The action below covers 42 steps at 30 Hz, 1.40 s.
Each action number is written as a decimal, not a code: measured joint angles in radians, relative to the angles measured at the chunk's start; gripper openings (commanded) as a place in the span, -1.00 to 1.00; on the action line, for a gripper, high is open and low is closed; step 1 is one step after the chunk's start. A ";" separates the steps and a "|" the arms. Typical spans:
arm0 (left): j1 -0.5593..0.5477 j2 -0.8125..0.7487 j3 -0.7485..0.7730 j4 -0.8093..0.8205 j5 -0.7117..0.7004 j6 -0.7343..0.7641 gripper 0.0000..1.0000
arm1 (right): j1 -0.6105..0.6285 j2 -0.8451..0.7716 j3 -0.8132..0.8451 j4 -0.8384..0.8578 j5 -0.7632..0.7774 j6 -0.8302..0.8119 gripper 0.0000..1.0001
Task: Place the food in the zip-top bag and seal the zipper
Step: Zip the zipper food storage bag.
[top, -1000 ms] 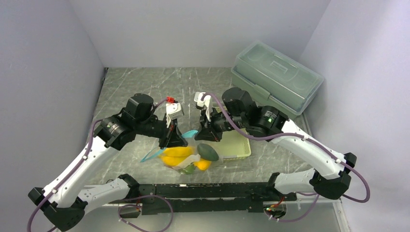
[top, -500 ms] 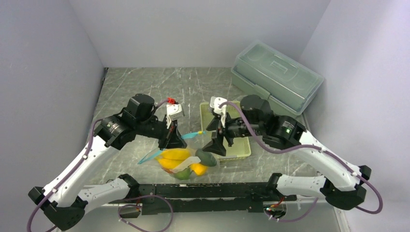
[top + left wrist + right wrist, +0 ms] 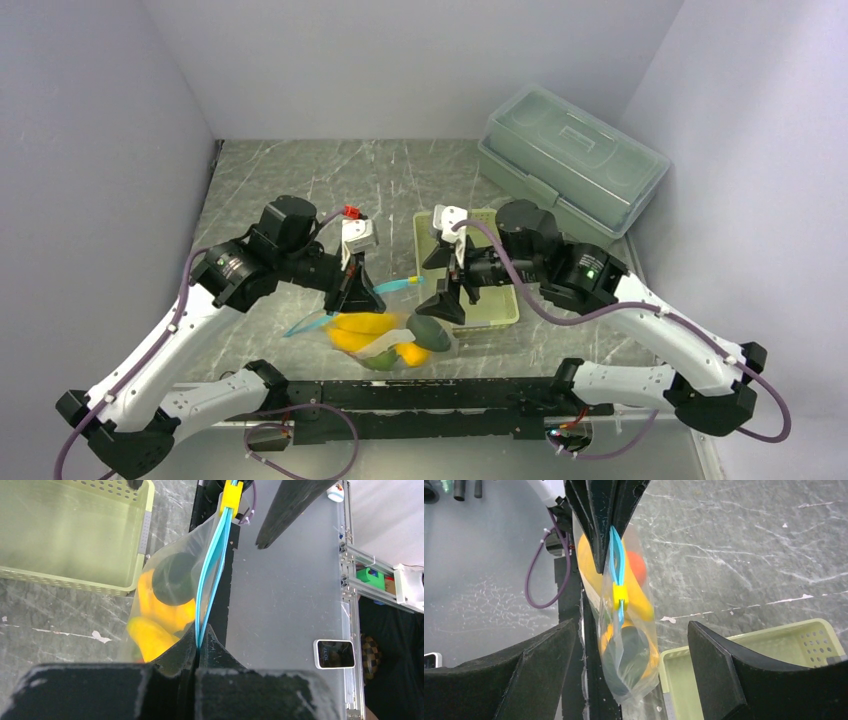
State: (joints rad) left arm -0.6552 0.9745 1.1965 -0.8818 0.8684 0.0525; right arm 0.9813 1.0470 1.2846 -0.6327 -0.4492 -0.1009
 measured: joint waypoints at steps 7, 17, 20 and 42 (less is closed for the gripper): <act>0.000 -0.005 0.005 -0.002 0.016 0.005 -1.00 | 0.000 0.061 0.000 0.008 -0.043 -0.012 0.48; 0.000 -0.016 0.010 -0.006 0.025 0.008 -1.00 | 0.000 0.071 0.000 0.051 -0.111 -0.015 -0.09; 0.000 -0.018 0.010 -0.006 0.026 0.008 -1.00 | 0.000 0.071 0.000 0.060 -0.116 -0.015 -0.30; 0.000 -0.023 0.019 0.013 0.007 -0.002 -0.42 | 0.000 0.048 -0.007 0.080 -0.154 -0.015 -1.00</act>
State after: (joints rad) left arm -0.6552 0.9516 1.2152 -0.8692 0.8753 0.0509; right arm 0.9813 1.0950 1.2774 -0.5522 -0.6033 -0.1158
